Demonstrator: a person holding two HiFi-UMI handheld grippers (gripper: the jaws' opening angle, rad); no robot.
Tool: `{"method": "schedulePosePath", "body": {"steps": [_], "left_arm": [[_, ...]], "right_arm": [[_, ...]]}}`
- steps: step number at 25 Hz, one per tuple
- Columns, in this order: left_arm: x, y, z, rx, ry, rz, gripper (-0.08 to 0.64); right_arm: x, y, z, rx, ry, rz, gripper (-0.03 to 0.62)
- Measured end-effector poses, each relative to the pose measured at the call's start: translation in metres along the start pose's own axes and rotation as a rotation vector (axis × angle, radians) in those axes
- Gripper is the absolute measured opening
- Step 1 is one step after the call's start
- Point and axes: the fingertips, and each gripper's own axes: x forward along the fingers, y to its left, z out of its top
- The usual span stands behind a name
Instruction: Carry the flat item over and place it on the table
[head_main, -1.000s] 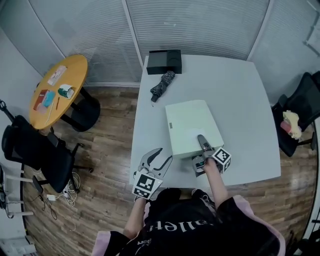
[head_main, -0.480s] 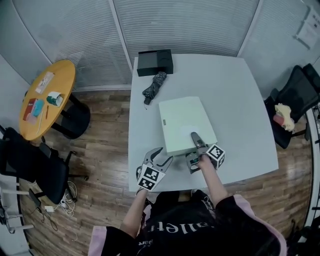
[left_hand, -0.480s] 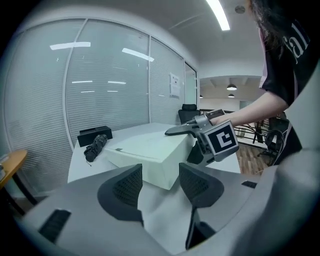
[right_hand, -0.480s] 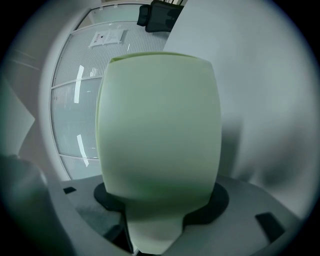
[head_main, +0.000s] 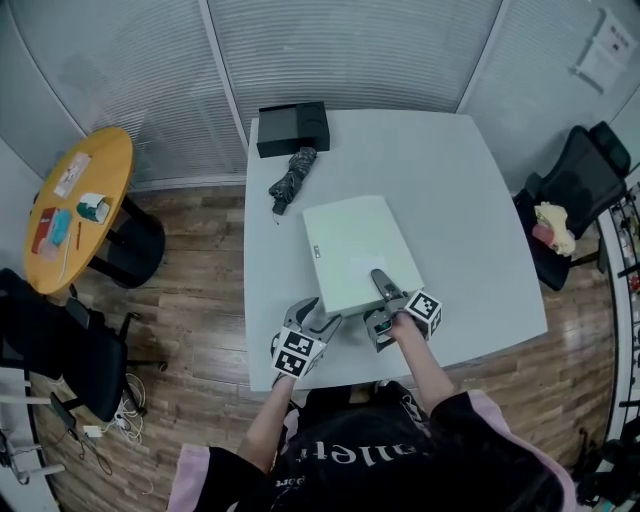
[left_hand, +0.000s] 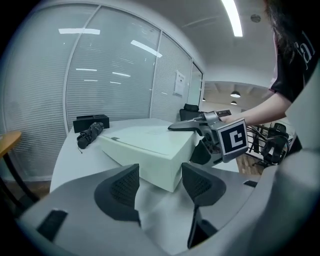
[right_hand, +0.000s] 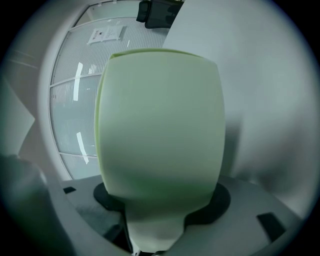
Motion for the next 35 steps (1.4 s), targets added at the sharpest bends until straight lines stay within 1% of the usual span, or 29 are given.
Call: {"method": "schedulePosePath", "body": {"steps": [4,7,9,12,14,18,23,27,30,33,35], "left_arm": [[0.007,-0.002,0.0,-0.002,0.02,-0.017,0.273],[0.011,0.001,-0.002,-0.038,0.017,-0.009,0.291],[0.014,0.005,-0.004,-0.07,0.015,0.012,0.291],[0.022,0.011,-0.005,-0.114,0.01,0.048,0.291],[0.028,0.013,-0.007,-0.133,0.015,0.048,0.291],[0.04,0.01,-0.01,-0.13,0.039,0.033,0.291],[0.056,0.01,-0.014,-0.138,0.068,0.038,0.291],[0.064,0.01,-0.018,-0.13,0.096,0.044,0.291],[0.07,0.012,-0.023,-0.147,0.116,0.054,0.291],[0.074,0.014,-0.03,-0.16,0.146,0.072,0.288],[0.075,0.016,-0.031,-0.176,0.141,0.079,0.284]], "right_arm": [[0.0,-0.001,0.0,0.004,0.005,-0.006,0.293],[0.0,-0.004,-0.001,0.006,0.033,-0.012,0.299],[-0.002,-0.005,-0.002,0.008,0.059,-0.017,0.304],[-0.007,-0.013,-0.002,0.038,0.098,-0.02,0.307],[-0.011,-0.019,-0.003,0.055,0.127,-0.026,0.31],[-0.021,-0.029,-0.001,0.062,0.16,-0.052,0.318],[-0.03,-0.041,-0.001,0.067,0.19,-0.081,0.33],[-0.036,-0.047,-0.008,0.02,0.226,-0.104,0.334],[-0.04,-0.052,-0.018,0.005,0.262,-0.13,0.334],[-0.043,-0.053,-0.028,0.008,0.306,-0.12,0.334],[-0.044,-0.051,-0.034,0.007,0.326,-0.112,0.334]]}}
